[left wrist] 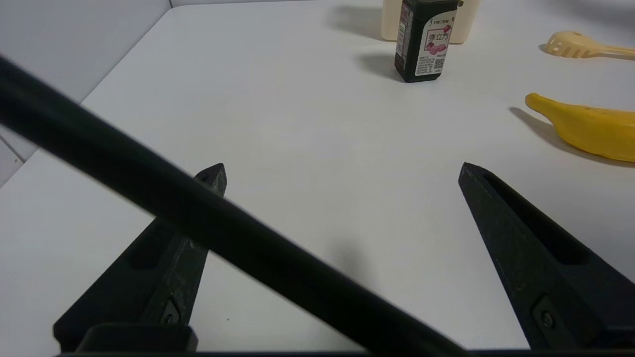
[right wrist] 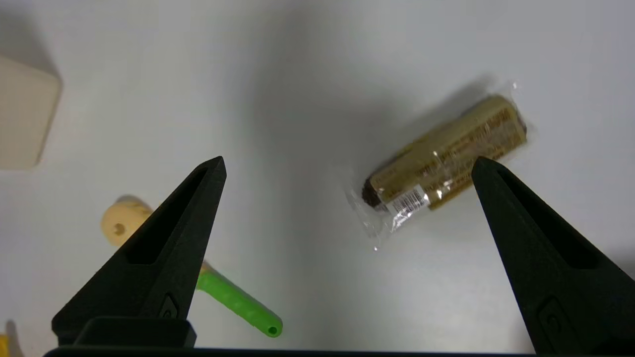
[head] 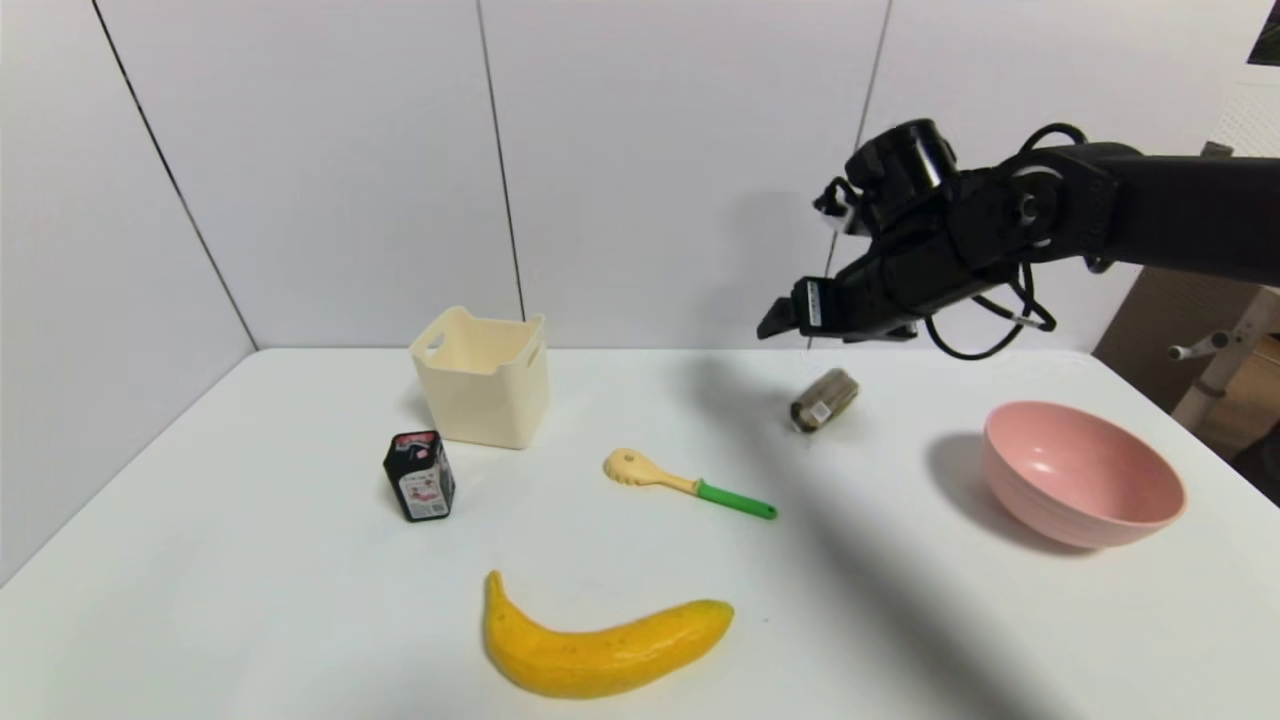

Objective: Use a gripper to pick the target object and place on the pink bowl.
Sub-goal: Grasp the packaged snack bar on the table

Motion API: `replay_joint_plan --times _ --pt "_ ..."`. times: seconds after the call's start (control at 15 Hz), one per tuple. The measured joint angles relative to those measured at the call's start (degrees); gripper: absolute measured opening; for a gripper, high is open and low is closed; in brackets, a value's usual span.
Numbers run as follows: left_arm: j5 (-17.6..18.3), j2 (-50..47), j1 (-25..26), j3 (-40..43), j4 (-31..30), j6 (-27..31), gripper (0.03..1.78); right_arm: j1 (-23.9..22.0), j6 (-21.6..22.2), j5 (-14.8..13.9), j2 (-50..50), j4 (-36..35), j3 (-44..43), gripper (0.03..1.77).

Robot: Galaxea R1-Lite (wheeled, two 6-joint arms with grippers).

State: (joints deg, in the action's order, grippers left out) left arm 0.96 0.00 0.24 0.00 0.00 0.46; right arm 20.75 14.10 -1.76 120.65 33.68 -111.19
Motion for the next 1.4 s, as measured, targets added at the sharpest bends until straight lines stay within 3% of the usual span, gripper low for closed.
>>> replay_joint_plan --times 0.33,0.8,1.33,1.4 --pt "0.0 0.0 0.0 0.0 0.0 0.0 1.69 0.0 5.1 -10.4 3.2 0.5 -0.1 1.71" --pt "0.0 0.0 0.0 0.0 0.0 0.0 1.69 -0.5 5.3 -16.2 6.9 0.6 0.1 1.71" --pt "0.0 0.0 0.0 0.0 0.0 0.0 1.69 -0.6 6.0 -16.7 10.1 0.5 0.2 1.71" --pt "0.0 0.0 0.0 0.0 0.0 0.0 1.69 -0.5 6.0 -16.7 10.2 0.5 0.2 1.58"
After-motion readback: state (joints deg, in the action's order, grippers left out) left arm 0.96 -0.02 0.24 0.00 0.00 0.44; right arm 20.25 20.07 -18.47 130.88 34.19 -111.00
